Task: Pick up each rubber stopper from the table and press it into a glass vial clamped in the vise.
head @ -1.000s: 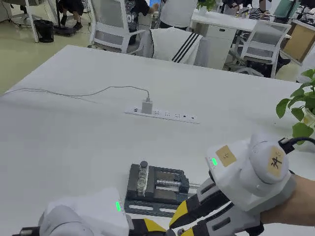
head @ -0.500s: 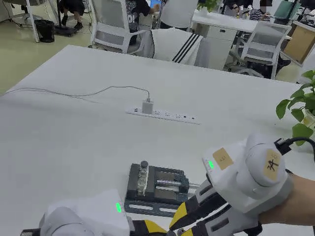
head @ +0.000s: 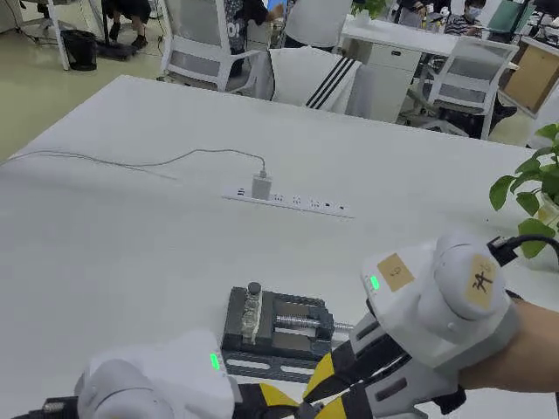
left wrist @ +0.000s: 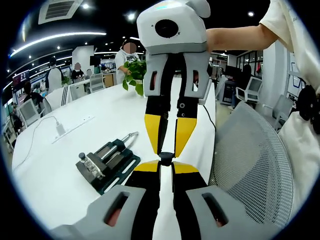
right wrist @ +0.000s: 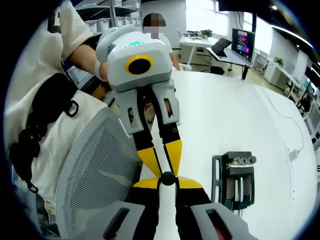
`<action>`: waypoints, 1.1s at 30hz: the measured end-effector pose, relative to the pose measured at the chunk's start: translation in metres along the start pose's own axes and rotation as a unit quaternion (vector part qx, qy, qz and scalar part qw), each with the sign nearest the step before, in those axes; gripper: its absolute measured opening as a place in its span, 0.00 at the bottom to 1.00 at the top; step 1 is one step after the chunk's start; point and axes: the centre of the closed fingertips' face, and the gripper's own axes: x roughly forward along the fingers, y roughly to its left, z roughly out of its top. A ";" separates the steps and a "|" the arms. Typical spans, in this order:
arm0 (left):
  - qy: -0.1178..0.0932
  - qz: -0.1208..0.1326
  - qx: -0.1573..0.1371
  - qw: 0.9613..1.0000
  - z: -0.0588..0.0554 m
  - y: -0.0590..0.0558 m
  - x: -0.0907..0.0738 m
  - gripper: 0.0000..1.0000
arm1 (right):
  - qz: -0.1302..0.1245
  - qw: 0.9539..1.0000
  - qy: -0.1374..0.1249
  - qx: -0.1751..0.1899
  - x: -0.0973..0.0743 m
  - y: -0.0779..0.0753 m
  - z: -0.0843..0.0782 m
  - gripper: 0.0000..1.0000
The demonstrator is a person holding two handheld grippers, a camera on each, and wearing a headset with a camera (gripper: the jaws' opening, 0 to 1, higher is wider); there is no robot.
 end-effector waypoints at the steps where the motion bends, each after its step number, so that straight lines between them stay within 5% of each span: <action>1: 0.000 0.000 0.000 1.000 -0.001 0.000 0.000 0.04 | 0.002 1.000 0.003 0.001 0.001 0.000 -0.001 0.06; 14: 0.004 0.010 -0.003 1.000 -0.010 0.004 0.000 0.06 | 0.008 1.000 0.021 -0.005 0.009 -0.005 -0.003 0.06; 22: 0.011 0.058 -0.020 0.998 -0.024 0.025 -0.007 0.35 | 0.002 1.000 0.028 0.003 0.010 -0.016 -0.009 0.06; 33: 0.025 0.132 -0.041 0.990 -0.048 0.055 -0.020 0.74 | 0.011 0.999 0.043 0.003 0.014 -0.019 -0.017 0.06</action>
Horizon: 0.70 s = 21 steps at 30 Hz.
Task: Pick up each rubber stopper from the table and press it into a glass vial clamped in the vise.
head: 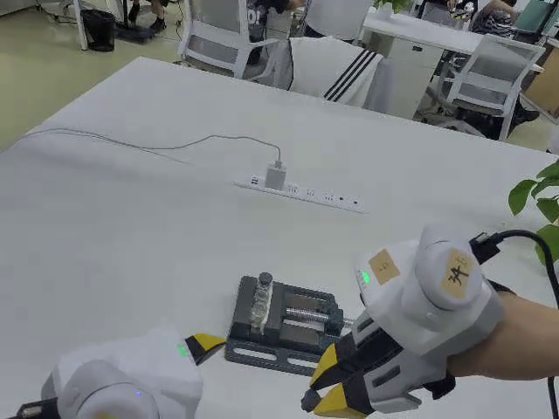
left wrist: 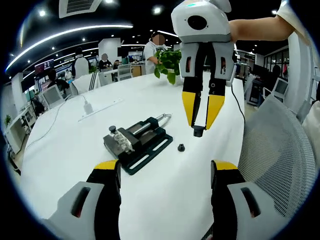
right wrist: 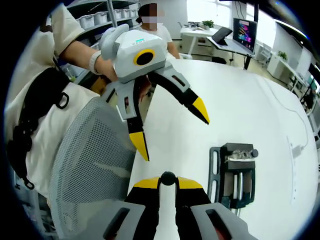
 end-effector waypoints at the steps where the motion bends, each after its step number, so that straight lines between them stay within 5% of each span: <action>1: 0.001 0.007 -0.002 1.000 -0.001 0.003 -0.001 0.77 | 0.001 1.000 0.002 -0.001 0.001 -0.001 -0.001 0.06; 9: 0.005 0.041 -0.026 0.999 -0.008 0.018 -0.005 0.99 | 0.003 1.000 0.011 -0.003 0.003 -0.009 -0.005 0.06; 21: 0.006 0.055 -0.053 0.997 -0.015 0.028 -0.012 0.99 | 0.006 1.000 0.025 -0.017 0.006 -0.024 -0.006 0.06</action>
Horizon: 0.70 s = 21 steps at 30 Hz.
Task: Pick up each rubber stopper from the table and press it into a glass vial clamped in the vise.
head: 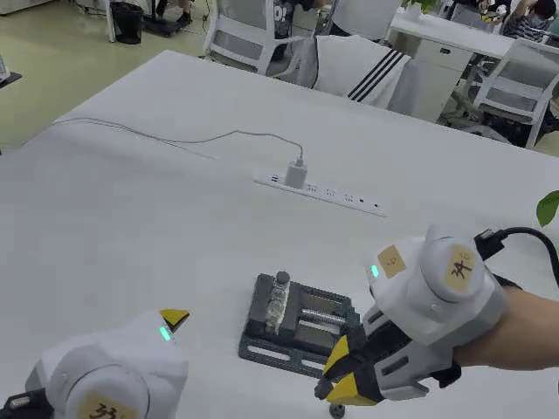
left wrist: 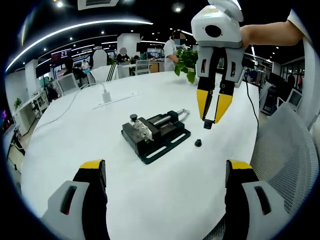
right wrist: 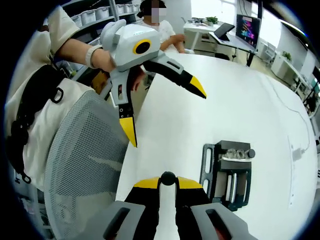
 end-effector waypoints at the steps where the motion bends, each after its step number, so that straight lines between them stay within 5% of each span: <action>1: 0.001 0.001 -0.001 1.000 -0.001 0.001 0.000 0.99 | 0.000 1.000 0.002 -0.002 0.000 -0.002 0.000 0.06; 9: 0.001 0.005 -0.008 1.000 -0.003 0.003 -0.002 0.98 | 0.001 0.999 0.025 -0.026 -0.002 -0.023 0.003 0.06; 21: 0.002 0.001 -0.015 1.000 -0.004 0.001 -0.001 0.97 | -0.023 0.995 0.062 -0.070 -0.010 -0.075 0.015 0.06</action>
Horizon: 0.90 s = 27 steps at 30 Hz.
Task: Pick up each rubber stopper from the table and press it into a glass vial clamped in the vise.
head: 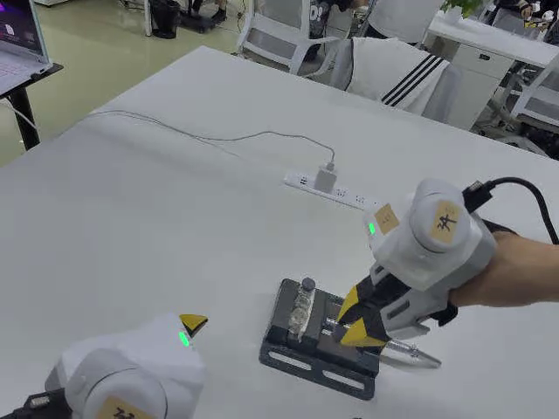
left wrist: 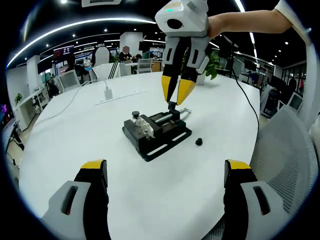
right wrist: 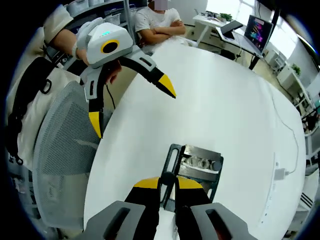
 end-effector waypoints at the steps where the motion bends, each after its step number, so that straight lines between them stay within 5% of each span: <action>1: 0.000 0.000 -0.002 1.000 -0.001 0.000 0.000 0.97 | -0.004 1.000 0.003 -0.005 0.000 -0.006 0.001 0.06; 11: 0.002 0.000 -0.010 1.000 -0.005 0.001 0.001 0.96 | -0.018 0.999 0.026 -0.031 0.010 -0.040 0.006 0.06; 27: 0.004 0.001 -0.020 1.000 -0.010 0.002 -0.001 0.94 | -0.007 0.997 0.060 -0.049 0.032 -0.060 0.002 0.06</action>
